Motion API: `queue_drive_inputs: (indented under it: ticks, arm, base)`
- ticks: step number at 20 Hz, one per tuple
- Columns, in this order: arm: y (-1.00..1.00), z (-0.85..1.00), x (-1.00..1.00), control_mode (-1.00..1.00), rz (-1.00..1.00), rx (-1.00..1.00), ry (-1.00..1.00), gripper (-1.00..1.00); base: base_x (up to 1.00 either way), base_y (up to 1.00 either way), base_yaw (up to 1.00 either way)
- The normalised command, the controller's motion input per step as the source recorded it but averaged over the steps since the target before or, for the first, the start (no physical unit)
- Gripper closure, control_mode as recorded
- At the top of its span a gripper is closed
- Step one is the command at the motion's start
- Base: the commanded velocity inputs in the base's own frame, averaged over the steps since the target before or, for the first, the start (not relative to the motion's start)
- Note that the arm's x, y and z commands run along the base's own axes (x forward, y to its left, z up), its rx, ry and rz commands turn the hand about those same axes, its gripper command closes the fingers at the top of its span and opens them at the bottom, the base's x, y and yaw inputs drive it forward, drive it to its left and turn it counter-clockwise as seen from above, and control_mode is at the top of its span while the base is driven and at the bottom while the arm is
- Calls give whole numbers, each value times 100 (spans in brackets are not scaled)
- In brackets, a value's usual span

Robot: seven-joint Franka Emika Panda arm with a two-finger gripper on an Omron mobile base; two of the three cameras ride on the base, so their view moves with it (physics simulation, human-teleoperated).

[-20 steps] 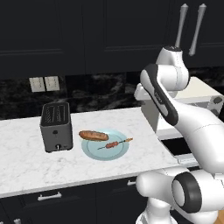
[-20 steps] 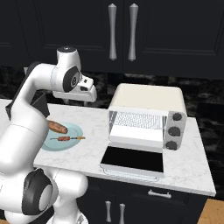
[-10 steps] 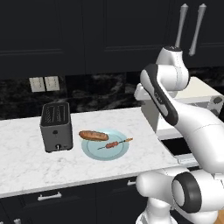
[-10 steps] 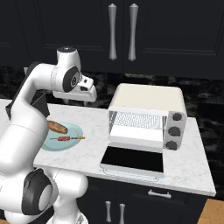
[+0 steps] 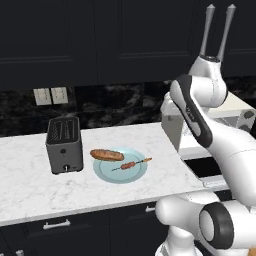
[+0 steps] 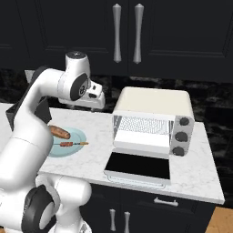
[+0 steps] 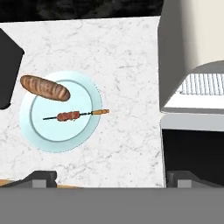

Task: Pick up the kebab skewer and baguette bread, and place them inside the toaster oven. Close the toaster oven door and start by setting the timer.

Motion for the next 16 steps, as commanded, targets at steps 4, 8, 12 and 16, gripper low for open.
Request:
queue_drive_inputs:
  ticks: [4,8,12,16]
  arm:
    - [-91,-52,-11,-100,21,13,-35,-100]
    - [-100,-35,0,-100,27,14,-43,-100]
    - [-100,-28,0,-100,20,6,-38,-100]
    - [-95,-34,8,-100,15,1,-29,-100]
  base:
    - [0,0,0]
    - [0,0,0]
    - [0,0,0]
    - [0,0,0]
